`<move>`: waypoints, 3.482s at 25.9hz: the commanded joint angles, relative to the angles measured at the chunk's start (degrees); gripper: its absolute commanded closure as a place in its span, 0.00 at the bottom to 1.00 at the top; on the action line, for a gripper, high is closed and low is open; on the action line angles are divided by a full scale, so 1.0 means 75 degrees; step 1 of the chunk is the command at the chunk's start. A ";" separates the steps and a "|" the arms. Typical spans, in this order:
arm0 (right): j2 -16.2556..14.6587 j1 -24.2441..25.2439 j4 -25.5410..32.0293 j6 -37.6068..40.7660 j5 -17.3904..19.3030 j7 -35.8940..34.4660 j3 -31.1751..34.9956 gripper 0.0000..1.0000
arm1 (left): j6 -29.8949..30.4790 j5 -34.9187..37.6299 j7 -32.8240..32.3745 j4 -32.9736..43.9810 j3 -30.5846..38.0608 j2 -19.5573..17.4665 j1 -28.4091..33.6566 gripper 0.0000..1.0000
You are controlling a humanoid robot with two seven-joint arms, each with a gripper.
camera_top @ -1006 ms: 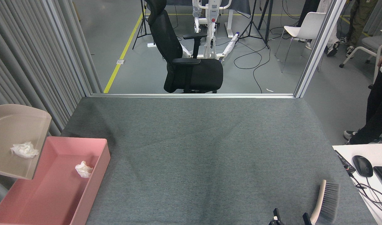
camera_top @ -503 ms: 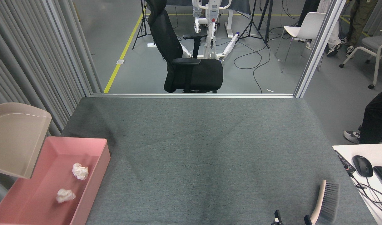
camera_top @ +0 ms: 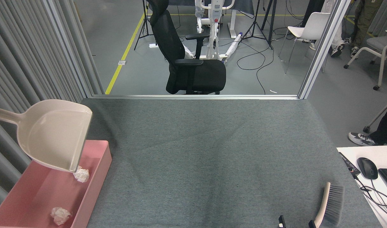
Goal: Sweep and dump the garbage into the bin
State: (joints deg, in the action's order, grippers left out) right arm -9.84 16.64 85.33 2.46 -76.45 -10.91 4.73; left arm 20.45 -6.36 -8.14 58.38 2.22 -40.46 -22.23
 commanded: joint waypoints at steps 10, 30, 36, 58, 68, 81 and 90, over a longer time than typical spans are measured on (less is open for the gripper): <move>-0.0035 0.0265 0.0247 -0.0011 0.0010 0.0072 0.0236 0.02 | -0.1204 0.1715 0.0324 0.1028 -0.0191 0.4106 0.0046 0.96; 0.0011 0.0300 0.0189 -0.0011 0.0010 0.0013 0.0259 0.02 | -0.1098 0.5454 0.0981 0.0126 -0.0168 0.6461 0.0034 0.97; 0.0000 0.0277 0.0189 -0.0011 0.0010 0.0025 0.0259 0.02 | -0.1028 0.4727 0.0969 0.0137 -0.0250 0.6473 0.0140 0.96; -0.0024 0.0265 0.0189 0.0012 0.0010 0.0013 0.0271 0.02 | -0.0840 0.5864 0.0746 0.1485 -0.1246 0.5723 0.1440 0.01; -0.0035 0.0336 0.0529 0.0504 0.0244 0.0341 0.0341 0.02 | -0.0418 0.5864 0.0746 0.3606 -0.1222 0.3274 0.2202 0.01; -0.0504 -0.0625 0.0915 0.0762 0.0420 0.0599 0.0775 0.02 | -0.0653 0.7868 0.0945 0.4837 -0.1023 0.2336 0.2882 0.01; -0.0481 -0.1375 0.0892 0.0727 0.0033 0.1325 0.0506 0.02 | -0.1086 1.0493 0.1016 0.5317 -0.0332 0.2782 0.3702 0.01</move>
State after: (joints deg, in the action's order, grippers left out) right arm -13.83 7.51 92.10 7.98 -74.71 -2.36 9.59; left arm 13.58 65.09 -0.54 97.11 -1.90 -21.63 3.52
